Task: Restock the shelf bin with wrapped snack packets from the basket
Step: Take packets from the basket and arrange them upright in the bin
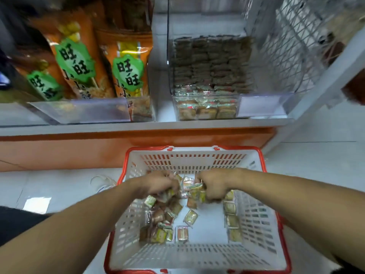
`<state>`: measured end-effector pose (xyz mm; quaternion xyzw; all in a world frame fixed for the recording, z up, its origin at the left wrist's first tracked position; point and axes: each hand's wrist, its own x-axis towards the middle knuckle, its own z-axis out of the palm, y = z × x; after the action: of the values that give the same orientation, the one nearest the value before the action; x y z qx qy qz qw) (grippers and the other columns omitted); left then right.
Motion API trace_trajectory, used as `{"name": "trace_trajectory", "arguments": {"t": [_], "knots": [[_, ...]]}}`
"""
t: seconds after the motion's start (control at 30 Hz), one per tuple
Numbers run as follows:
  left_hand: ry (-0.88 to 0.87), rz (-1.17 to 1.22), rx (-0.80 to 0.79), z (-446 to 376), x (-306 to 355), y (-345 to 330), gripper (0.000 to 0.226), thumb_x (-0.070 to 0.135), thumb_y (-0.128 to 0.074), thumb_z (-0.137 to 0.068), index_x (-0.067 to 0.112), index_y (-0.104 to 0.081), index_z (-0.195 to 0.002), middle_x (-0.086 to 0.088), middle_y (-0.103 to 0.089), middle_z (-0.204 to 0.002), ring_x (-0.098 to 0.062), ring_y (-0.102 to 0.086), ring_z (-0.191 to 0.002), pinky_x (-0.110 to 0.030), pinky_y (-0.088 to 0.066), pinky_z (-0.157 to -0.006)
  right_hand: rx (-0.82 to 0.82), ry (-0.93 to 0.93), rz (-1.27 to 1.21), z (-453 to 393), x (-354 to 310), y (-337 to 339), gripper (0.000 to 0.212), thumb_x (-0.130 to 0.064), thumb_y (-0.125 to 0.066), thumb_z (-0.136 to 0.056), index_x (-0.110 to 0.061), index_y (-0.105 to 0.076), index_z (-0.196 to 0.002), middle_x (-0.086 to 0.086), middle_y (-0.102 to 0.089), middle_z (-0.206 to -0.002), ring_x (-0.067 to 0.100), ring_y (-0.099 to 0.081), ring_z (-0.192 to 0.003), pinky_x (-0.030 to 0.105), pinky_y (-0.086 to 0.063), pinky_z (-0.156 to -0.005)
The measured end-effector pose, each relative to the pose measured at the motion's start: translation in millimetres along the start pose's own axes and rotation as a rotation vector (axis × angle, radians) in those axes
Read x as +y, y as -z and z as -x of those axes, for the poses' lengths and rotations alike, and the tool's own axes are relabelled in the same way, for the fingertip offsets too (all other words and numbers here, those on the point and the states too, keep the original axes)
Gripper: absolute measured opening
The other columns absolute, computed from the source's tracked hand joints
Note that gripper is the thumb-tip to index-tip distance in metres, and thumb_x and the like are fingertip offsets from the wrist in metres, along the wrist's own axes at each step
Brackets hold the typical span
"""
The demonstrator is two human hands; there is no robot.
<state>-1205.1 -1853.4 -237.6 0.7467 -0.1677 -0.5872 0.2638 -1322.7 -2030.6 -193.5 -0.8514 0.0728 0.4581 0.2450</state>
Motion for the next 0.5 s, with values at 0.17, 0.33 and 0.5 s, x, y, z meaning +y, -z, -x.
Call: {"name": "trace_trajectory", "arguments": {"t": [0.17,0.33,0.5], "knots": [[-0.192,0.37,-0.084,58,87,26,0.033,0.004,-0.068,-0.064,0.016,-0.072,-0.095,-0.013,-0.07,-0.085,-0.023,-0.065,-0.069,-0.033,-0.052,-0.065,0.299,0.188,-0.1,121,-22,70,0.034,-0.013,-0.079,-0.079,-0.019,-0.057,-0.104,0.008,-0.071,-0.094,0.025,-0.07,-0.082,0.045,-0.06,-0.075],[-0.382,0.635,-0.268,114,150,35,0.057,0.01,-0.076,-0.059,0.014,-0.074,-0.116,-0.017,-0.073,-0.109,-0.027,-0.074,-0.087,-0.043,-0.062,-0.075,0.291,0.445,-0.823,182,-20,92,0.025,0.002,-0.073,-0.087,-0.008,-0.058,-0.105,0.01,-0.069,-0.095,0.018,-0.061,-0.09,0.038,-0.053,-0.083],[-0.452,0.635,-0.223,142,170,38,0.041,0.024,-0.081,-0.068,0.023,-0.08,-0.109,-0.016,-0.075,-0.116,-0.028,-0.075,-0.098,-0.046,-0.061,-0.089,0.332,0.466,-1.014,186,-24,100,0.04,-0.003,-0.067,-0.09,0.009,-0.056,-0.126,0.017,-0.066,-0.112,0.03,-0.057,-0.105,0.054,-0.042,-0.1]]}}
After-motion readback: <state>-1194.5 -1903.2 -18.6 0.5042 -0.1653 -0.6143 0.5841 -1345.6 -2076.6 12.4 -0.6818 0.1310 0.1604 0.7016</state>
